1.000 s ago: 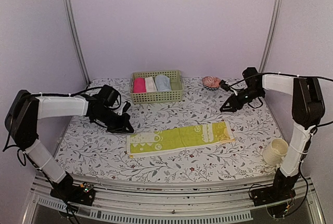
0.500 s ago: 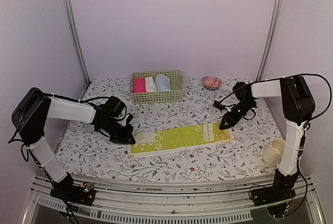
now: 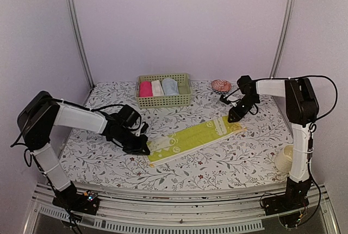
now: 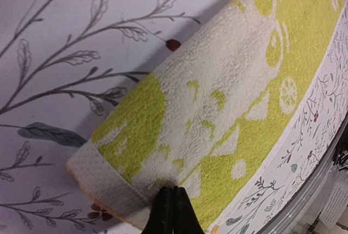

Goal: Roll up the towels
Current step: Adjust the towel at the center of the board.

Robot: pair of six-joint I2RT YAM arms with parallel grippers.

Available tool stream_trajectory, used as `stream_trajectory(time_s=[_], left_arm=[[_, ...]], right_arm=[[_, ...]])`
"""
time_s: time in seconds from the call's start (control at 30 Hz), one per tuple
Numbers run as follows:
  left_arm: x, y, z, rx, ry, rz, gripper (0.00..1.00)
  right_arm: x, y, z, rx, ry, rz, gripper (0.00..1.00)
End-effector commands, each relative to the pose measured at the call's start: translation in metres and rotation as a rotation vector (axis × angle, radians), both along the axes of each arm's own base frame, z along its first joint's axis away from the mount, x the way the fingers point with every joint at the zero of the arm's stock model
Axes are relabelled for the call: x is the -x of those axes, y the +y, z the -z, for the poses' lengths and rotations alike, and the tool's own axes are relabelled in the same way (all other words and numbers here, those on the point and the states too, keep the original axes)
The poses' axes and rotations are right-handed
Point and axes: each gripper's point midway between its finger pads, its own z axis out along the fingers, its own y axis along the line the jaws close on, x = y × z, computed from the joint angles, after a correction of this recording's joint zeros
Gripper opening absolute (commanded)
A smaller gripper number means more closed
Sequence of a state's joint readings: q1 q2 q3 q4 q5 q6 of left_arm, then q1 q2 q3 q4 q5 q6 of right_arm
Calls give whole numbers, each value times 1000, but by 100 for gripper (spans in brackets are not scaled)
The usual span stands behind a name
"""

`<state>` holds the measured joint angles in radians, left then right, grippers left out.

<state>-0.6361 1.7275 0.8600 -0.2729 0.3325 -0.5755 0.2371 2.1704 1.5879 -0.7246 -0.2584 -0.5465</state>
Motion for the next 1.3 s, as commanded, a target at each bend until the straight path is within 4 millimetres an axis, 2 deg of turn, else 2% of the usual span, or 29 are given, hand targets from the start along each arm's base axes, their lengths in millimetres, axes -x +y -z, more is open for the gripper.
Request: stream_trajectory(time_s=[0.0, 0.1, 0.2, 0.3, 0.37, 0.43, 0.57, 0.77, 1.07, 1.17, 1.27], left_arm=[[36, -8, 21, -54, 105, 50, 0], [52, -13, 21, -87, 131, 89, 0], [62, -13, 16, -119, 119, 114, 0], [58, -15, 7, -114, 95, 116, 0], [48, -21, -3, -104, 49, 126, 0], [36, -31, -17, -80, -11, 143, 0], [29, -45, -31, -13, -76, 180, 0], [32, -50, -23, -2, -69, 205, 0], [30, -53, -22, 0, -74, 210, 0], [30, -54, -21, -2, -76, 212, 0], [29, -56, -20, -2, -76, 216, 0]], right_arm=[[-17, -39, 28, 191, -16, 35, 33], [-20, -42, 17, 186, -23, 46, 35], [-17, -41, -8, 135, -33, 56, 38], [-15, -38, -33, 73, -48, 71, 40], [-13, -39, -39, 64, -47, 86, 41], [-12, -44, -37, 71, -31, 112, 41], [-8, -55, -29, 57, 10, 170, 43], [2, -55, -12, 44, 80, 188, 45], [6, -51, -1, 31, 127, 186, 45], [10, -54, 6, 56, 143, 182, 44], [17, -58, 16, 94, 165, 173, 39]])
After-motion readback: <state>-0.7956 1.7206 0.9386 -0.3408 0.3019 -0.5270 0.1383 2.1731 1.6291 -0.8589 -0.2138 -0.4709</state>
